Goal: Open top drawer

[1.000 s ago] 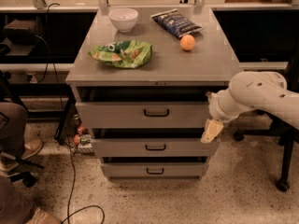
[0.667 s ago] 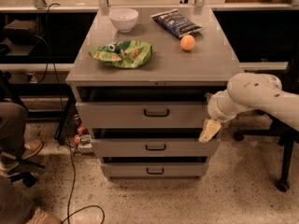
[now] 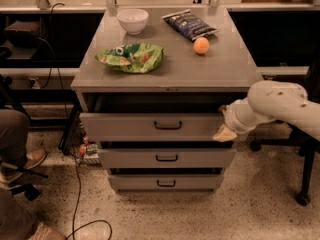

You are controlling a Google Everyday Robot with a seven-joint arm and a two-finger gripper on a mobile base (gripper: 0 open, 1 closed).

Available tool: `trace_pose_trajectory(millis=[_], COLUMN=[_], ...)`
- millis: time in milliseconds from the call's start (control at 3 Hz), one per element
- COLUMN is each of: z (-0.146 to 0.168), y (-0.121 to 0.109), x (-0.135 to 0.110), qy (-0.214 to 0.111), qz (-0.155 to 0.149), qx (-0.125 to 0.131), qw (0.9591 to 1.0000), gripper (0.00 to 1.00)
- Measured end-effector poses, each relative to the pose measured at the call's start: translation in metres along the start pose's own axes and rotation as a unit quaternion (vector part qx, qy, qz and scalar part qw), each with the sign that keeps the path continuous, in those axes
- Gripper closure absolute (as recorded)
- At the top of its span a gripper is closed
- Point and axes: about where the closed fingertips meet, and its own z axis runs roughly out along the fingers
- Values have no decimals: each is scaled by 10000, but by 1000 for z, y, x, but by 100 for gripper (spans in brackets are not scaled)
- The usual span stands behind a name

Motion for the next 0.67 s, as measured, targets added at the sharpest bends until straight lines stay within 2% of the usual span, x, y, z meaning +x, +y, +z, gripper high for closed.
trace_pose_trajectory(millis=[667], z=[-78], y=[36], x=[10], qy=[-3], qz=[228], qx=[280], qw=[9993], gripper=[94])
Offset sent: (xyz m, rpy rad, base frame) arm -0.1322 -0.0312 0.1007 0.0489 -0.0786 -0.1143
